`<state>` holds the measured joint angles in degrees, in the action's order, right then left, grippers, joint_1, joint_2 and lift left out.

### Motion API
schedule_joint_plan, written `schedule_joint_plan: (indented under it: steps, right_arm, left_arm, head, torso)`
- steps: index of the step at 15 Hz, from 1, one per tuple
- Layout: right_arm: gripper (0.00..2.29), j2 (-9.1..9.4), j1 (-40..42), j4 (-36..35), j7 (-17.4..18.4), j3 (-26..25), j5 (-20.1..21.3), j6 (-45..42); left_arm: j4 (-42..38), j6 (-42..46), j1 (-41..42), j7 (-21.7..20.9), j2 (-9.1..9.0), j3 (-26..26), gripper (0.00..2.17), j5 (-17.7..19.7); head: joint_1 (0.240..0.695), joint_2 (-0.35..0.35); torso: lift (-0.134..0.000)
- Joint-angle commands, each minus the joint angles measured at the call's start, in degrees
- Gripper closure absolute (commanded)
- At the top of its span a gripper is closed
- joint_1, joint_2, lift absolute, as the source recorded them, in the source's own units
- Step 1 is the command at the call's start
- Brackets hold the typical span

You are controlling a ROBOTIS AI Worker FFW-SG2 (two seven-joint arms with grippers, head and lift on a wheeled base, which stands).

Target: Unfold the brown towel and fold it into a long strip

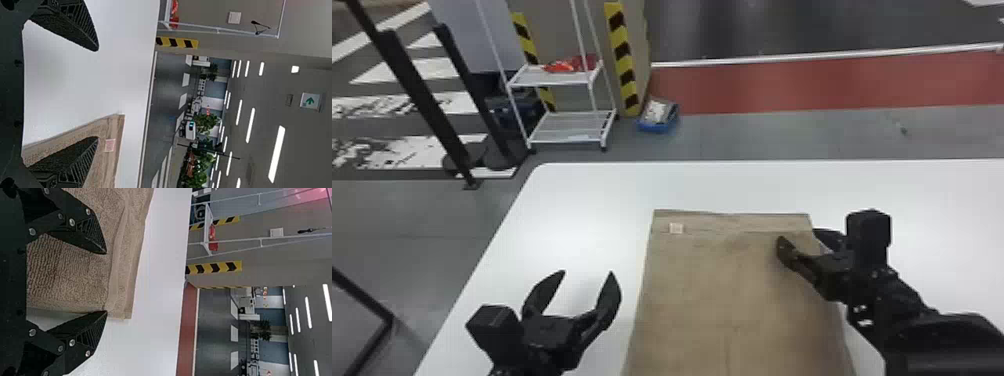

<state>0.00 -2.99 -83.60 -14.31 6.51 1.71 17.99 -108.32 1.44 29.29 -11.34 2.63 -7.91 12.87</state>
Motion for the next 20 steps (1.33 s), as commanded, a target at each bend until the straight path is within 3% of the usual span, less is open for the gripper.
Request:
schedule_joint_plan:
  steps: [1,4,9,10,12,14,18,19,20]
  right_arm:
    - [0.47,0.05,-0.09,-0.07,0.16,0.0,-0.04,-1.32]
    - [0.47,0.05,-0.61,0.11,0.25,0.0,0.22,-0.62]
    - [1.01,0.05,-1.14,0.37,0.07,0.0,0.4,0.61]
    - [1.3,0.05,-1.14,0.37,0.07,0.0,0.4,0.61]
    - [1.32,0.05,-0.61,-0.16,0.07,0.08,0.05,0.43]
    - [1.32,0.05,1.41,-4.64,-0.02,0.61,-0.22,0.43]
    - [1.32,0.05,11.08,-24.06,-1.16,7.03,0.84,2.72]
    - [1.32,0.05,13.71,-28.1,-1.95,9.49,2.07,2.89]
    - [1.32,-1.32,16.53,-31.8,-2.57,13.09,4.09,2.72]
  left_arm:
    - [0.3,0.0,-0.19,0.0,0.0,0.0,0.07,-0.04]
    - [0.39,0.0,-0.19,0.0,0.09,0.0,0.07,0.05]
    - [0.3,0.0,-0.37,0.0,0.35,0.09,0.07,0.05]
    - [0.3,0.0,-0.37,0.0,0.53,0.09,0.07,0.05]
    - [0.21,0.0,-0.37,0.0,0.53,0.09,0.07,0.05]
    - [0.13,0.0,-0.46,0.0,0.71,0.09,0.07,0.14]
    - [-3.3,-2.11,-0.63,-0.09,0.44,-5.8,0.07,1.28]
    - [-4.44,-3.16,-0.63,-0.09,0.35,-8.09,0.07,2.86]
    - [-5.85,-5.45,-0.63,-0.62,0.27,-10.9,0.07,5.5]
  head:
    - [0.695,0.175]
    - [0.695,0.175]
    - [0.695,0.173]
    - [0.695,0.172]
    - [0.695,0.173]
    - [0.695,0.174]
    - [0.695,0.202]
    - [0.695,0.222]
    - [0.695,0.299]
  torso:
    - [-0.123]
    - [-0.123]
    - [-0.123]
    - [-0.123]
    - [-0.123]
    - [-0.123]
    - [-0.123]
    - [-0.123]
    - [-0.123]
